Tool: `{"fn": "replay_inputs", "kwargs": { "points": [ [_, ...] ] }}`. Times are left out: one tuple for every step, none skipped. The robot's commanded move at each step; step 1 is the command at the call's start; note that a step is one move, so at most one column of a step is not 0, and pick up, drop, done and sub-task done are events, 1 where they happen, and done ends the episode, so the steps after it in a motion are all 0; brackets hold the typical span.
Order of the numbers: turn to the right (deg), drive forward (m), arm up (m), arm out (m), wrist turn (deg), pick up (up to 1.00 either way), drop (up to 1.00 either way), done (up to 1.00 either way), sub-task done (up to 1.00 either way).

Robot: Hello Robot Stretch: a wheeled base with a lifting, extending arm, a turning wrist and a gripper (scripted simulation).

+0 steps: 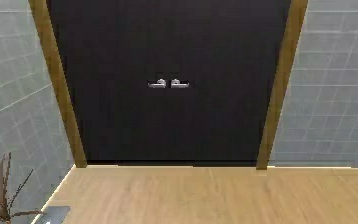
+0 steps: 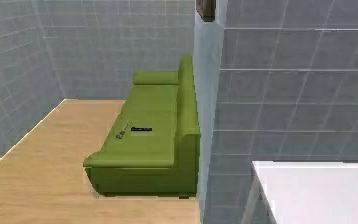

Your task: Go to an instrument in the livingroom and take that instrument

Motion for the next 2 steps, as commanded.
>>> {"fn": "replay_inputs", "kwargs": {
  "points": [
    [45.0, 0.0, 0.0, 0.0, 0.0, 0.0, 0.0, 0.0, 0.0],
    [21.0, 0.0, 0.0, 0.0, 0.0, 0.0, 0.0, 0.0, 0.0]
  ]
}}
